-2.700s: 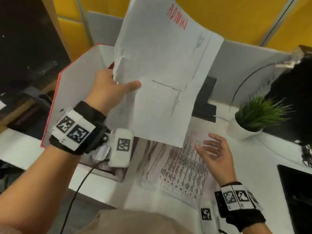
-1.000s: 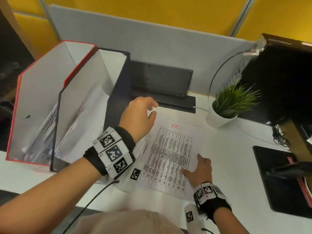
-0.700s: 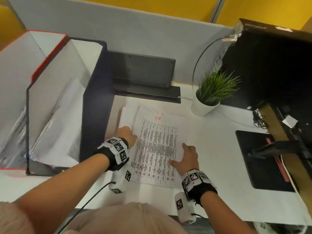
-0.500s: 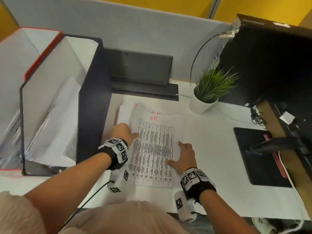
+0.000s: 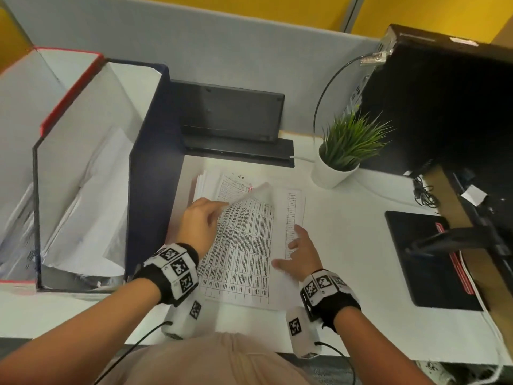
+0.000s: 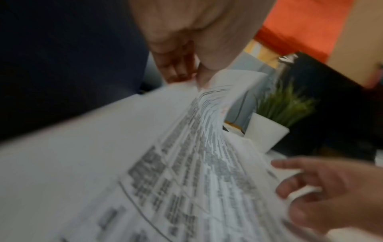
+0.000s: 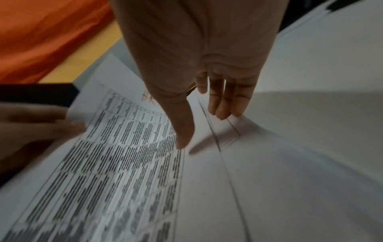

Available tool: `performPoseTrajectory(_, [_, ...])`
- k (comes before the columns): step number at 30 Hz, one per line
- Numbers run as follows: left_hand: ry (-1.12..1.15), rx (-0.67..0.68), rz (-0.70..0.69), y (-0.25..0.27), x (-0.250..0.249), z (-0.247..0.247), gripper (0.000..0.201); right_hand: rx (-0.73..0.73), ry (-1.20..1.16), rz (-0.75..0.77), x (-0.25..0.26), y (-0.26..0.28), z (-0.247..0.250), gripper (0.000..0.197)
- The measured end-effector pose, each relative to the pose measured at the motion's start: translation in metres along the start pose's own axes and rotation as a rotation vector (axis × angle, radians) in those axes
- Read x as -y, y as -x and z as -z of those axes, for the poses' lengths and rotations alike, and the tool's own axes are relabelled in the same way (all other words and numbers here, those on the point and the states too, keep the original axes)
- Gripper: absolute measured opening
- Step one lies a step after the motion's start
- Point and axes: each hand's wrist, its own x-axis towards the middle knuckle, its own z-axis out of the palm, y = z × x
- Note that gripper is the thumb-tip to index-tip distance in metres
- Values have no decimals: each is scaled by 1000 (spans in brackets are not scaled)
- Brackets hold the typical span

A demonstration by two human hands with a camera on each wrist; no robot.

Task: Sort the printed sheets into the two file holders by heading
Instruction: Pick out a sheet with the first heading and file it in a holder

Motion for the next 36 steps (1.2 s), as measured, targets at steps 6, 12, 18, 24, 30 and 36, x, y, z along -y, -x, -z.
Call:
performPoseTrajectory(6, [461,148,354,0,2,1,15,-99,-271,-76,4,0,15,87])
performPoseTrajectory(12, [464,180,506,-17,6,1,24,-162,-321,48,-3,0,19,9])
performPoseTrajectory(18, [334,140,734,-42,16,1,21,-209,-534,5,-9,0,14,37])
performPoseTrajectory(24, [45,206,642,-36,11,-5,26,-203,-267,72,-15,-1,11,32])
performPoseTrajectory(30, [-156,235,432,-32,12,-8,26,-301,-97,128,-12,-4,10,34])
performPoseTrajectory(36, [-81,69,107,-15,1,-5,19,-295,-176,110,-10,-9,10,24])
